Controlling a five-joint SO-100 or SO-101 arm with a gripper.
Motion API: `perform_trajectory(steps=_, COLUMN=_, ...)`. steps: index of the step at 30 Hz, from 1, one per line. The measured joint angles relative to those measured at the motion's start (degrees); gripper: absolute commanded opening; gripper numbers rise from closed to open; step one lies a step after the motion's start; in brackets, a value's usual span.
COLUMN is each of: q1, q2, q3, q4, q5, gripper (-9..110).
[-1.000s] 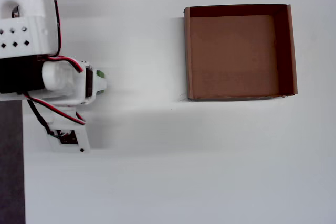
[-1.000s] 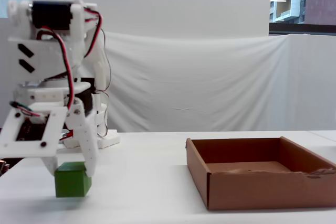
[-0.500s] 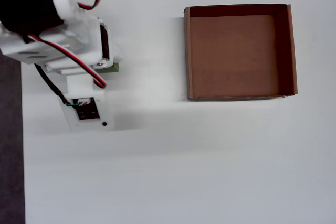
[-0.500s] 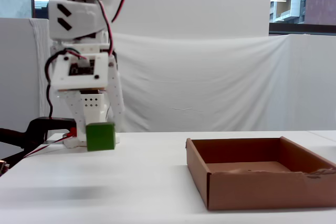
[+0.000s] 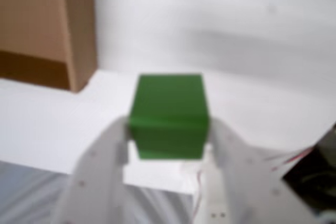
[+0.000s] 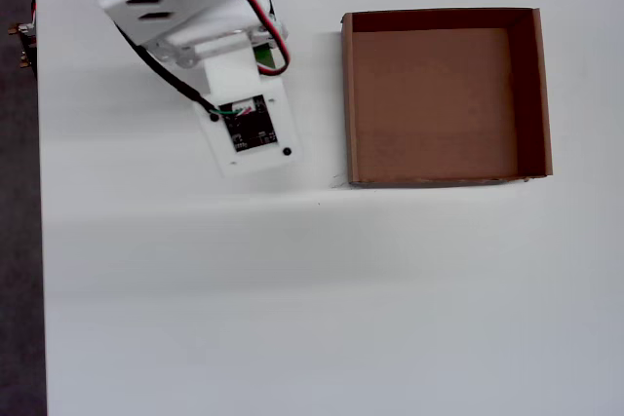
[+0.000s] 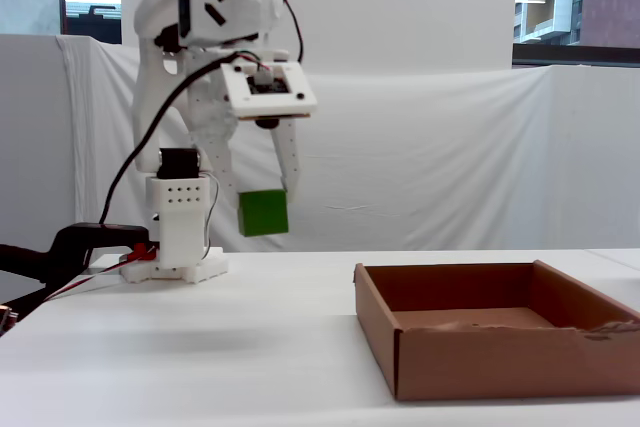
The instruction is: Grasp a green cube and put it in a box.
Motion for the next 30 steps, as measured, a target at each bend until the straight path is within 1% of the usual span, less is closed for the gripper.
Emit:
perform_trajectory(steps=5, q1=-5.27, q2=-2.20, q3=-4.57, q4=1.23, q5=0.44, gripper=11)
perform_trajectory(steps=16, q1=-16.00, q2=-13.45, q3=-18.54, q4=2.02, q5=0.53, gripper=12)
perform_trajectory(steps=23, q1=-18.90, q2=-21.80, q3=-26.54, q4=1.76, q5=0.53, gripper=12)
perform_trajectory(steps=30, q1=-19.51, q2=-29.44, q3=-32.17, q4=1.14, q5=0.53, gripper=12)
